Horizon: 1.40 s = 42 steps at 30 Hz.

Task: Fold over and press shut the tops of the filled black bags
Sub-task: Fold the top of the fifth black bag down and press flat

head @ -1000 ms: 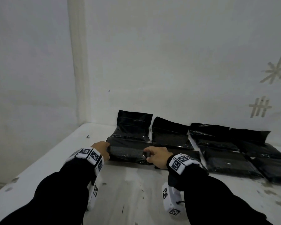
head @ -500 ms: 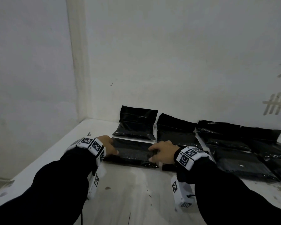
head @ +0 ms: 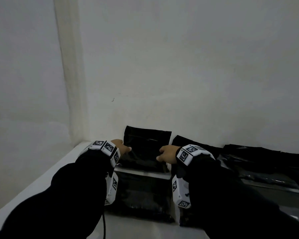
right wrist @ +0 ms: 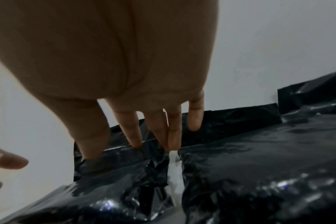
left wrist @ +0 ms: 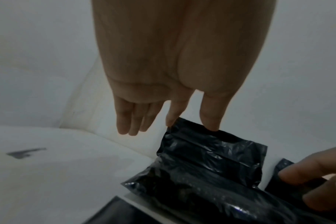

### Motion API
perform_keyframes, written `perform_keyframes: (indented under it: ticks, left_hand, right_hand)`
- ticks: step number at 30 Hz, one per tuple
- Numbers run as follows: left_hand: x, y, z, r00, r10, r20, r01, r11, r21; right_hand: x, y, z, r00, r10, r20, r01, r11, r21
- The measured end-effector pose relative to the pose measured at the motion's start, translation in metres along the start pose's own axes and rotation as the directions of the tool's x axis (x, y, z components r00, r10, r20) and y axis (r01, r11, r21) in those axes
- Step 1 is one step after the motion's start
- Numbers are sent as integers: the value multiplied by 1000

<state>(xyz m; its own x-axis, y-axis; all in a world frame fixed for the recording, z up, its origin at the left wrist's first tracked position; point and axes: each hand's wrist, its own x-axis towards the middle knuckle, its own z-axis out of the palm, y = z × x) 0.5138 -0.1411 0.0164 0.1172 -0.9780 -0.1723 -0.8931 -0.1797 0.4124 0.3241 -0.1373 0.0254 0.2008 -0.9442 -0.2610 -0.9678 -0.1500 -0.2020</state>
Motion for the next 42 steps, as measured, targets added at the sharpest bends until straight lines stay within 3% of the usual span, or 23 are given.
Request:
perform_keyframes:
  ticks: [5,12,18,26,34,38,42]
  left_hand:
    - [25,7,26,997,-47,61,43,997,60]
    - [23,15,19,995,5,104,-13,997,74]
    - [0,21,-6,994,106,5,-106,994,-4]
    - [-79,55,-11,943,295,-152,-306,950,-55]
    - [-195,98,34,877,453,-159,-474,868,-145]
    - [-242,113,62,877,467,-110,-479,864,-157]
    - [-277,116,93,891,452,46,-447,890,-92]
  right_hand:
    - [27,3,15,999,44,10,-44,999,-11]
    - [33,10,19,999,35,7,-35,984,173]
    - [8,17,1,983,-7,-182,68,942,328]
    - [-91,55,-29,915,-76,-395,218,920,327]
    - [-200,123,-14,908,-54,-416,200,927,316]
    - [-247,156,11,914,-39,-404,182,930,320]
    - [-290,177,44,945,-50,-322,153,941,302]
